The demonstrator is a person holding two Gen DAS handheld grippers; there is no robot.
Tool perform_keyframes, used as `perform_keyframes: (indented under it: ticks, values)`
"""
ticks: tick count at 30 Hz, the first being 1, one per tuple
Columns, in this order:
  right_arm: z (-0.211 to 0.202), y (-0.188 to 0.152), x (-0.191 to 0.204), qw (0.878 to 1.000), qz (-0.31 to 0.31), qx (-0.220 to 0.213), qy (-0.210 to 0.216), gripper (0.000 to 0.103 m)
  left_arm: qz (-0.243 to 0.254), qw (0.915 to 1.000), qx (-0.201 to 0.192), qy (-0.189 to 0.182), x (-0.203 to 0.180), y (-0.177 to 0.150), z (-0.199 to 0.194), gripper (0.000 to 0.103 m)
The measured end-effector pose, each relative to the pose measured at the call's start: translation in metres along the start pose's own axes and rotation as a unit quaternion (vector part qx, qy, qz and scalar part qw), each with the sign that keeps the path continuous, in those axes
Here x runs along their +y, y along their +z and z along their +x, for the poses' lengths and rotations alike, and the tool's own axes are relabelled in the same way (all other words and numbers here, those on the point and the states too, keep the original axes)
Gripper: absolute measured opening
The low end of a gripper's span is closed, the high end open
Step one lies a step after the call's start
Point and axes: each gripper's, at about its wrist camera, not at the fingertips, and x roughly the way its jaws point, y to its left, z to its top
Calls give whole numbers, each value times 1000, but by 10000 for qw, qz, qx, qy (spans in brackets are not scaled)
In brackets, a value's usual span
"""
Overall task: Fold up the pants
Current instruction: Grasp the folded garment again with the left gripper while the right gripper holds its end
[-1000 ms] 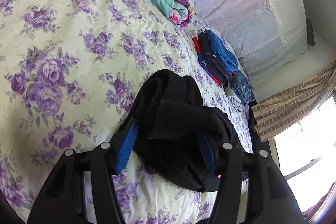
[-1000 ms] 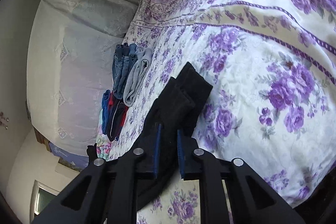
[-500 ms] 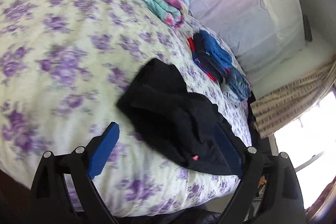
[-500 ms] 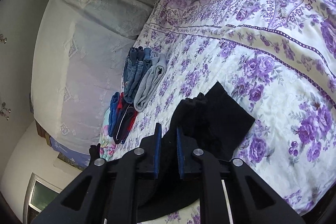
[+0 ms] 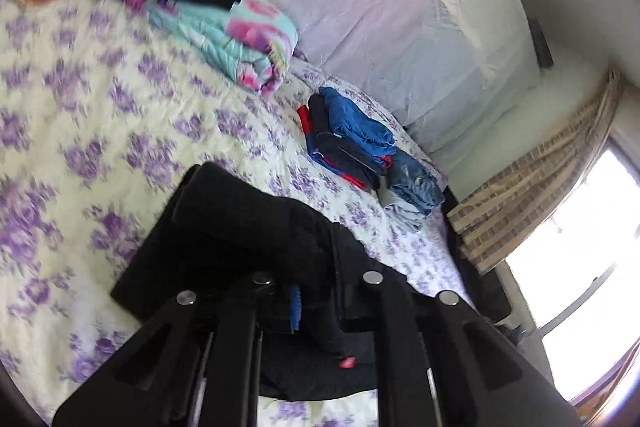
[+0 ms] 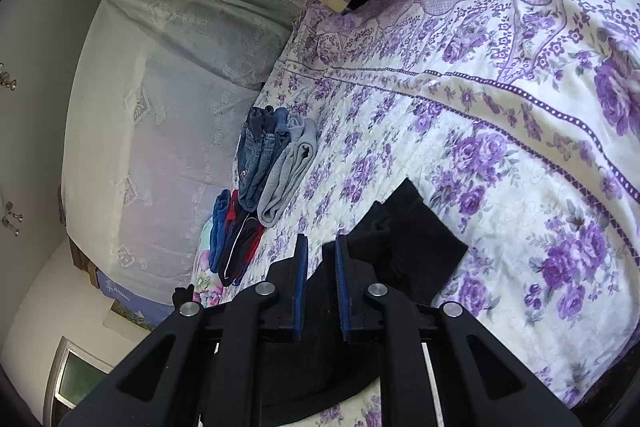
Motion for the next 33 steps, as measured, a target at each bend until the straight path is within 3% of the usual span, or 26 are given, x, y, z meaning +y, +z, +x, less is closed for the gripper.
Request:
perform_keyframes:
  ticks: [2,4,5,7,9,10,11,19,20,23,25,26,27,28,30,33]
  values:
    - [-1,0,-12,9999,131,43,-87,13,-352,9986,337,203,25,-10,8,11]
    - [-3,-5,-23,9996,250,75,-83,13,-1076,9882,981,485,64,-31,25,14]
    - [-3,-7,-26,9996,275,82,-73,14,-1342,9837,1084,511,79,-42,28,16]
    - [-4,-12,-30,9992,357,156,-21,16,-1547,9841,852,175,86,-49,19,19]
    - [-4,-16,-29,9991,374,211,30,16,-1624,9850,589,0,81,-47,3,40]
    - [-5,-17,-27,9991,347,228,75,16,-1647,9850,515,-50,78,-47,-2,65]
    - [-6,-19,-25,9992,301,222,103,16,-1662,9849,462,-134,74,-48,-9,72]
    - [-1,-32,-17,9988,287,329,230,17,-1781,9822,516,303,77,-50,2,76]
    - [-2,-34,-18,9986,306,349,251,19,-1706,9831,545,380,76,-49,5,79]
    - [-7,-39,-20,9988,304,324,189,43,-1609,9836,505,631,71,-45,15,86]
    - [-6,-41,-26,9986,372,330,157,43,-1571,9842,457,676,69,-36,28,85]
    - [-7,-42,-29,9983,461,326,156,43,-1572,9849,393,607,69,-34,32,74]
    - [-8,-43,-31,9980,514,323,157,43,-1557,9860,295,522,69,-31,33,59]
    - [-10,-43,-33,9979,550,322,148,43,-1567,9862,262,461,69,-28,33,28]
    - [-15,-43,-35,9979,570,300,70,49,-1677,9857,84,112,72,-23,25,26]
    - [-23,-40,-39,9978,638,203,-10,54,-1585,9871,7,208,68,-19,17,25]
